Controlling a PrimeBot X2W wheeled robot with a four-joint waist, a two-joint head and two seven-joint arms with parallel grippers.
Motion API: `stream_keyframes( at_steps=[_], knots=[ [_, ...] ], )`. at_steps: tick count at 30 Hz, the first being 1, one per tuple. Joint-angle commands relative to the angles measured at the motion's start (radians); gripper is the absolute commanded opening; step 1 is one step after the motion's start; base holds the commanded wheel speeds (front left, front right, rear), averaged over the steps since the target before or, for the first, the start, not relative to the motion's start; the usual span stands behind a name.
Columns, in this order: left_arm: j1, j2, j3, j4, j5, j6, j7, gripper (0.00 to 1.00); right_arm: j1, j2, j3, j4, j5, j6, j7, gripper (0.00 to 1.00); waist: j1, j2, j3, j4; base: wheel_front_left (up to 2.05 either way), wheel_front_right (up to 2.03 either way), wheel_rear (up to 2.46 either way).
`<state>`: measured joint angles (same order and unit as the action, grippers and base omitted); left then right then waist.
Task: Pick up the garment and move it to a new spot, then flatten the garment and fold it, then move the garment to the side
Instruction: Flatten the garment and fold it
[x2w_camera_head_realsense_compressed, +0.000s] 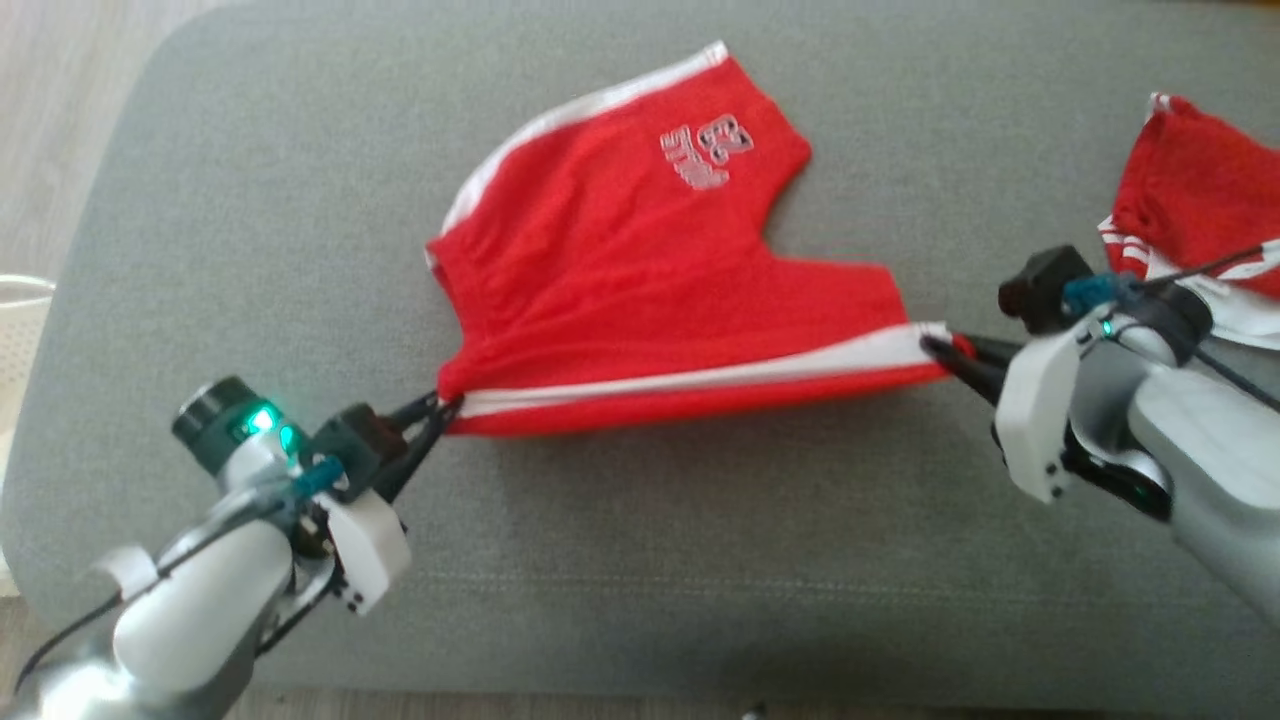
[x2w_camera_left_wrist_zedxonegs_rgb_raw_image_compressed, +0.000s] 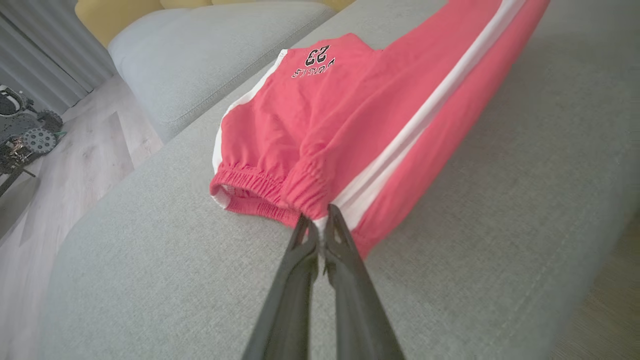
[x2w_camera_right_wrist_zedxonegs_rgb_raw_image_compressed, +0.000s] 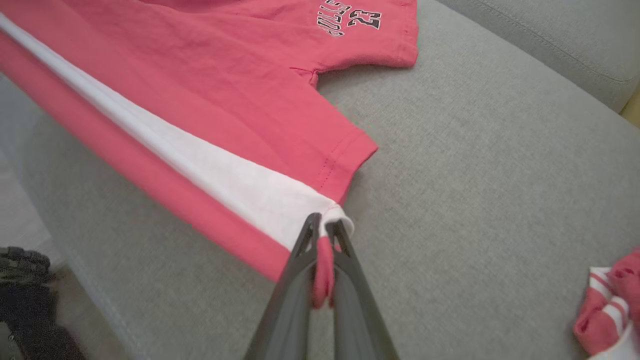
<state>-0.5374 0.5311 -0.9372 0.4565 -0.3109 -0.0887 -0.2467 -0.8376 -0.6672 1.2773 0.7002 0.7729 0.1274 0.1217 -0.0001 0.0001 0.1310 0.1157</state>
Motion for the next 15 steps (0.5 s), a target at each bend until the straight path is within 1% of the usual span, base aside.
stream_keyframes(
  at_steps=[1,9,12,15],
  knots=[
    [-0.021,0.058,0.038,-0.026,-0.009,0.005,0.003,0.00,0.032,-0.060,-0.002,-0.043,0.014,0.003,0.025,0.00,0.0001,-0.0001,-0.015,-0.003,0.00,0.00,0.00],
    [0.064,0.092,0.011,-0.136,-0.045,0.003,0.050,0.00,0.106,-0.193,0.002,-0.228,0.075,0.003,0.180,0.00,0.0001,-0.0001,-0.053,-0.011,0.00,0.00,0.00],
    [0.099,0.101,0.005,-0.184,-0.076,0.000,0.076,0.00,0.137,-0.233,0.003,-0.294,0.102,0.003,0.234,0.00,0.0001,-0.0001,-0.065,-0.012,0.00,0.00,0.00],
    [0.131,0.116,-0.013,-0.227,-0.085,0.001,0.114,0.00,0.170,-0.270,0.003,-0.370,0.133,0.003,0.286,0.00,0.0001,-0.0001,-0.074,-0.013,0.00,0.00,0.00]
  ],
)
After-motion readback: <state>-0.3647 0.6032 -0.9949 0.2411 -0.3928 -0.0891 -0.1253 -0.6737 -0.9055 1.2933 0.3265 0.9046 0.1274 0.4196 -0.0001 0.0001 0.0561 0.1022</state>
